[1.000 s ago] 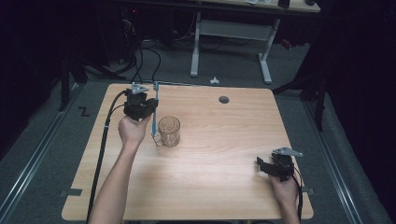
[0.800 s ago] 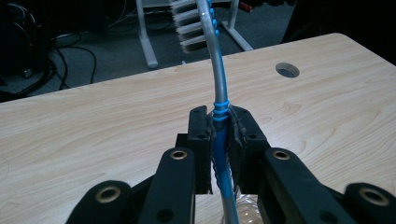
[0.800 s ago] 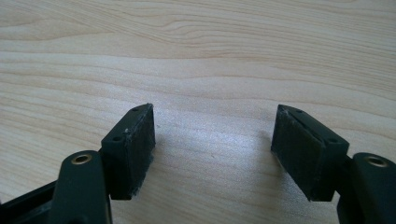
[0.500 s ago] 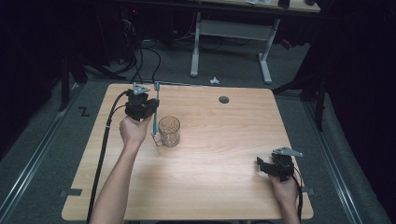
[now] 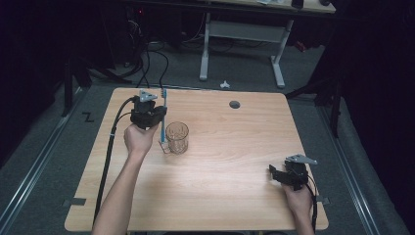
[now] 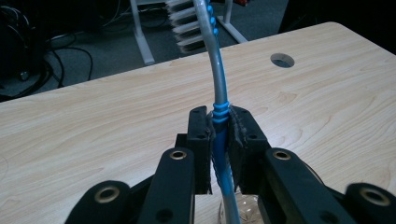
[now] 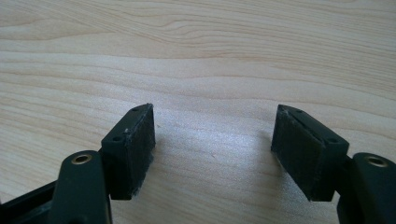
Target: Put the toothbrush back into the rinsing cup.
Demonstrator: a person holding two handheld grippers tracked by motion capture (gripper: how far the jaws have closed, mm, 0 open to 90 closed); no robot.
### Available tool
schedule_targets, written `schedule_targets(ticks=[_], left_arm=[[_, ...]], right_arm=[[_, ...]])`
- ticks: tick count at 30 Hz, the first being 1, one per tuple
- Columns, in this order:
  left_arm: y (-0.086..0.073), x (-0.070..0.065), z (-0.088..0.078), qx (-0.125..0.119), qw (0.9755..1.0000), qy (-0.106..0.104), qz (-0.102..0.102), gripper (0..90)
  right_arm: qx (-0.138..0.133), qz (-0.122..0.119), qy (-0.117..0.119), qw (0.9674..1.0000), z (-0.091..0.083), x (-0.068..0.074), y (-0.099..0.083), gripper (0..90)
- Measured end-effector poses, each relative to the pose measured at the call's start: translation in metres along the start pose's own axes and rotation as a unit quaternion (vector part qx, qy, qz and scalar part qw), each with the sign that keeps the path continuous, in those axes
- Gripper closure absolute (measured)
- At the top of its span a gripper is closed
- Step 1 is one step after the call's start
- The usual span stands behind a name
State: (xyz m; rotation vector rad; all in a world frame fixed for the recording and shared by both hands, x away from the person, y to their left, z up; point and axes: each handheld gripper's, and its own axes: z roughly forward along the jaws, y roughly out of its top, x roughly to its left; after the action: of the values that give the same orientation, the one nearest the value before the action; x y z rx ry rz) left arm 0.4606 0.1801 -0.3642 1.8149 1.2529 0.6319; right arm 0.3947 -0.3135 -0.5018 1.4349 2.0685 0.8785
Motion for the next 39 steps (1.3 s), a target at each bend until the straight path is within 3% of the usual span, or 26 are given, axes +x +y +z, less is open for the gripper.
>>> schedule_targets(ticks=[39], left_arm=[[-0.016, -0.005, -0.022, 0.014, 0.9996, -0.014, 0.022, 79.4]], right_arm=[[0.0, 0.0, 0.0, 1.0, 0.0, 0.0, 0.0, 30.4]])
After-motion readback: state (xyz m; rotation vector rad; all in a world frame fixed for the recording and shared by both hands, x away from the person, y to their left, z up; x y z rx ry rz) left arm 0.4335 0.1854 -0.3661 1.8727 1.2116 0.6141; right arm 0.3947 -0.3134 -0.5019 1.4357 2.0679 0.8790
